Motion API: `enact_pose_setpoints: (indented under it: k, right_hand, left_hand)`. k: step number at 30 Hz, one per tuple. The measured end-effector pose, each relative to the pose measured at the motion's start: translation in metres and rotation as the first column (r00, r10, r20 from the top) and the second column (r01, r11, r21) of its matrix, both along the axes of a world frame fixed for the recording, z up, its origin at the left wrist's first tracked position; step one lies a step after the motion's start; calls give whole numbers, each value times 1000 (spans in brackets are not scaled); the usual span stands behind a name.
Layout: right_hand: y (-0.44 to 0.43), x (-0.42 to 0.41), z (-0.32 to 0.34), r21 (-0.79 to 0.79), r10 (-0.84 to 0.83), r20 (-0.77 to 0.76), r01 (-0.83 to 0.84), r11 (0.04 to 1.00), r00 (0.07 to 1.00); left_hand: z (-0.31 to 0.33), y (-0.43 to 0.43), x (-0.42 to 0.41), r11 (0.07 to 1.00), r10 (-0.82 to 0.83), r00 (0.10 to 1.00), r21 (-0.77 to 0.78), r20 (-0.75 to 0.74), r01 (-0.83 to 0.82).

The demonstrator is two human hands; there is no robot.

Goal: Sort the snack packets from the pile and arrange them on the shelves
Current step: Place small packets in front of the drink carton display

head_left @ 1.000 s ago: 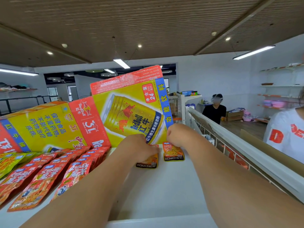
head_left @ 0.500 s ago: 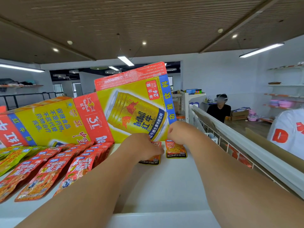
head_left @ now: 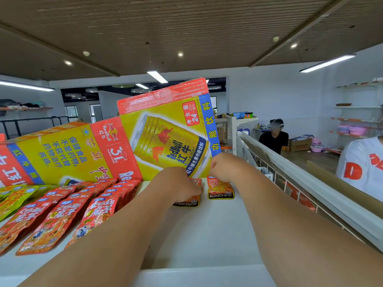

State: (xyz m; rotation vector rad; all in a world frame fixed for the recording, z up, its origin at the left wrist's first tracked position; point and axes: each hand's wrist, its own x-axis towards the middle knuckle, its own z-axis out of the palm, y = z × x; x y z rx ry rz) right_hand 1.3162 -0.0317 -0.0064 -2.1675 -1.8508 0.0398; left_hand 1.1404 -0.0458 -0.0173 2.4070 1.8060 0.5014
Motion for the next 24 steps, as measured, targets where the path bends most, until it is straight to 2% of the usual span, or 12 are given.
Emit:
enact_pose_setpoints:
  k: [19, 24]
  right_hand:
    - [-2, 0, 1, -3, 14, -69, -15, 1000, 998]
    - [-5, -2, 4, 6, 51, 0, -51, 999, 999]
  left_hand:
    - [0, 0, 0, 1000, 3, 999, 27, -44, -1]
    - [9, -3, -4, 993, 4, 998, 121, -58, 4]
